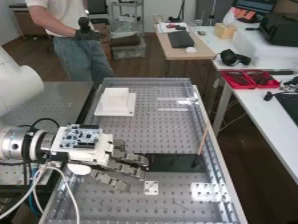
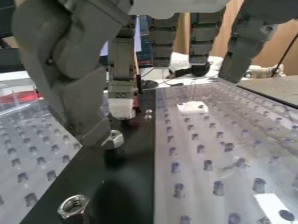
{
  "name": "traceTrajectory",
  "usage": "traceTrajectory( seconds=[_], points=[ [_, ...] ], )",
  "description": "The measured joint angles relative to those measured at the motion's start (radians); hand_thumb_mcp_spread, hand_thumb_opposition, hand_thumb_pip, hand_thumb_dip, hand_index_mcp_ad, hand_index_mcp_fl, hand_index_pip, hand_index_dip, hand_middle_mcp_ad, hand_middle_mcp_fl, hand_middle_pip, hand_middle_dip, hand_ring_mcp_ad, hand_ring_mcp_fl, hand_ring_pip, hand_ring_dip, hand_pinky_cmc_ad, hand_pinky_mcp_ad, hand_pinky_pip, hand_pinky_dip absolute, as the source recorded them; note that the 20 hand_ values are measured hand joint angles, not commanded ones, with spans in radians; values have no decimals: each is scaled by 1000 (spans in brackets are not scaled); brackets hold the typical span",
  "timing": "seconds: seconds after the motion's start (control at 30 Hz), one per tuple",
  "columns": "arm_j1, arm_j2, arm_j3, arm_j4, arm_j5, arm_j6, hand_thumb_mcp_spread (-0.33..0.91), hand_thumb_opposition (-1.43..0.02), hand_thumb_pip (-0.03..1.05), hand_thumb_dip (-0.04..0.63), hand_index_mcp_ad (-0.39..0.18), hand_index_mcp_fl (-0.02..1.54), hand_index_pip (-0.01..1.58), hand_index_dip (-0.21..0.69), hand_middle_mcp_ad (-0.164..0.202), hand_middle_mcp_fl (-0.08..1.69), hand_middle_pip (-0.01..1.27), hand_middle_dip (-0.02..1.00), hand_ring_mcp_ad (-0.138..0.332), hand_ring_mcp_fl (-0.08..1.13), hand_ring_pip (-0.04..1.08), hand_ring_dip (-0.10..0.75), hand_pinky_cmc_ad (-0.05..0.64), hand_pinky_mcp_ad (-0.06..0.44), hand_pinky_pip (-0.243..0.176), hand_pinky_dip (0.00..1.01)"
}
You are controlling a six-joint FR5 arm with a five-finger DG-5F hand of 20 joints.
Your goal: Grab the larger nut and place it in the white container
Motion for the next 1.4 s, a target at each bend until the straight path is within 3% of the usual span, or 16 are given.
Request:
traceTrajectory(
  seconds=[0.63,1.4],
  points=[
    [-8,-24,20,-5,-35,-42,358,-911,702,223,-143,17,1552,229,70,10,119,237,176,5,70,164,398,312,-96,482],
    [-25,-38,75,-94,-113,-143,360,-908,703,237,-145,17,1552,202,66,10,119,237,176,5,70,164,398,312,-96,482]
  ],
)
